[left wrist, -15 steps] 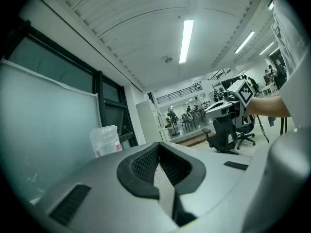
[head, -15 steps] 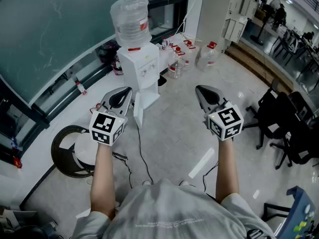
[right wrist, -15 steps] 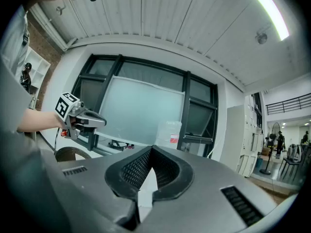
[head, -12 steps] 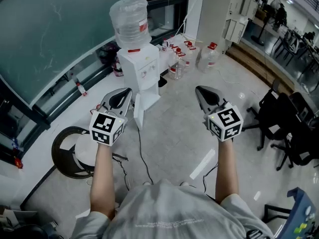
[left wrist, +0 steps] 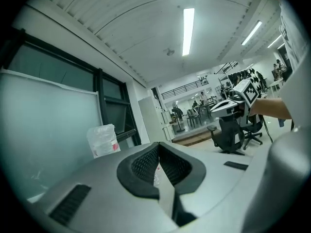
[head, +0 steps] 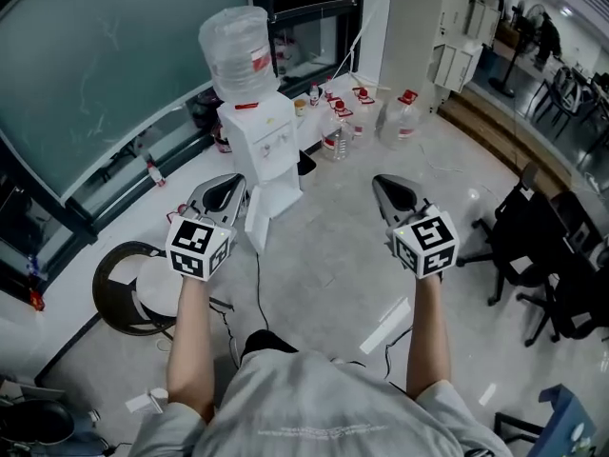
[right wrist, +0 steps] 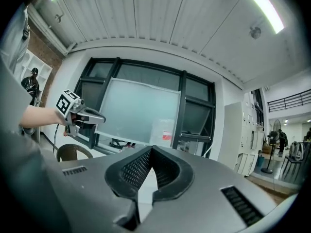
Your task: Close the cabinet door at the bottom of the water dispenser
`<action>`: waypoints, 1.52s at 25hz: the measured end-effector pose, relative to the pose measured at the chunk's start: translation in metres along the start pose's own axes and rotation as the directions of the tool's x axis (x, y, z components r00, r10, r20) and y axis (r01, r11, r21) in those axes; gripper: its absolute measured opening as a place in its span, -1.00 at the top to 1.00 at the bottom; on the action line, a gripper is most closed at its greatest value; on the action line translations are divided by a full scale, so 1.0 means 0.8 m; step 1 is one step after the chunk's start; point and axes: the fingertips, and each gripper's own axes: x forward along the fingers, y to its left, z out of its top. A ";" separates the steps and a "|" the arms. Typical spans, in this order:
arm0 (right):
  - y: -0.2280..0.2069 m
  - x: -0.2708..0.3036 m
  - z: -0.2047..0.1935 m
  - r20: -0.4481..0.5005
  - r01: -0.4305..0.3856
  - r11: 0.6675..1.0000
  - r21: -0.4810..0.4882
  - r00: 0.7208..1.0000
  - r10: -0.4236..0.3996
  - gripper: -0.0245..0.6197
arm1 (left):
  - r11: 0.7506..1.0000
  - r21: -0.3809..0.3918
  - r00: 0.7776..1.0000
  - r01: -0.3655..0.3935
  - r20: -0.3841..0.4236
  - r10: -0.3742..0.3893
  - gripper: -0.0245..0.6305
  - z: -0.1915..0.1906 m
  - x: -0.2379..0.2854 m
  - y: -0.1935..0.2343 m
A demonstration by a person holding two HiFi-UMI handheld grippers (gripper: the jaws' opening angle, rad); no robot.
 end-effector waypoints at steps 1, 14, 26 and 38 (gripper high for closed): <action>-0.009 -0.003 -0.002 -0.003 -0.006 1.000 -0.007 1.000 0.006 0.84 | 1.000 -0.007 1.000 -0.002 0.004 0.002 0.87 0.004 0.006 -0.007; -0.075 0.115 -0.036 0.022 -0.027 0.999 0.035 0.999 0.026 0.84 | 0.999 -0.050 1.000 0.012 -0.005 -0.013 0.87 -0.072 0.123 0.058; -0.085 0.412 -0.053 -0.001 -0.111 0.988 0.108 0.994 0.111 0.84 | 0.954 -0.268 0.990 0.136 0.072 -0.121 0.87 -0.181 0.281 0.241; 0.038 0.668 -0.237 -0.197 -0.329 0.913 0.239 0.905 0.378 0.84 | 0.886 -0.455 0.970 -0.086 -0.243 -0.031 0.86 -0.510 0.305 0.349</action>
